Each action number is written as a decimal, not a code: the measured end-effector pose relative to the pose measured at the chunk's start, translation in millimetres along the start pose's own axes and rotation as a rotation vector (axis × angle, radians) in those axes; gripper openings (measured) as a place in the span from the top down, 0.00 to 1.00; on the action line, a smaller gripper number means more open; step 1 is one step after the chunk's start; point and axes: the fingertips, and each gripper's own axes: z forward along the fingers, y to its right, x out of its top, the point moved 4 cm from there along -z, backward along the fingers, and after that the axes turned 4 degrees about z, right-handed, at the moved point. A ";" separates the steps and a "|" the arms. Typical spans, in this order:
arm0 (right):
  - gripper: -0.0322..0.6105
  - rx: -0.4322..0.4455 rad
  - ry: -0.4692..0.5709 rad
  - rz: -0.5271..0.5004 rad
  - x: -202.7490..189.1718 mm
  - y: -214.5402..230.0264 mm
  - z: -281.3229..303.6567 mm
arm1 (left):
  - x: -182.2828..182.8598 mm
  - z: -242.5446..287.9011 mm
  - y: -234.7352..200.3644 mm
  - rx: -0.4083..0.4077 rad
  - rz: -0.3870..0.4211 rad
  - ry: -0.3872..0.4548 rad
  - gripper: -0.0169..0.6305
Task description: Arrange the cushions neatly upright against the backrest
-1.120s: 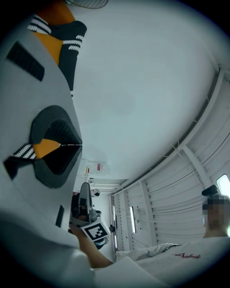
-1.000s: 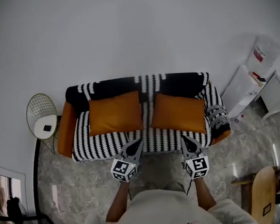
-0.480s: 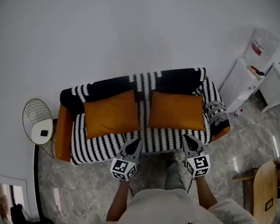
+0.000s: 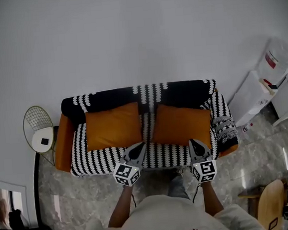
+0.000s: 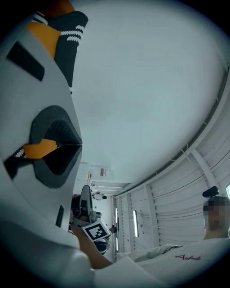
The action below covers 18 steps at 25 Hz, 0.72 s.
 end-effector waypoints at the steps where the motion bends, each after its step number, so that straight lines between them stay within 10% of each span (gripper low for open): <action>1: 0.91 0.004 0.000 0.000 2.0 8.0 7.2 | 2.6 8.8 -3.0 0.006 0.002 0.001 0.92; 18: 0.91 0.089 0.011 -0.013 39.2 158.4 114.6 | 41.6 158.6 -32.1 0.132 0.012 0.001 0.92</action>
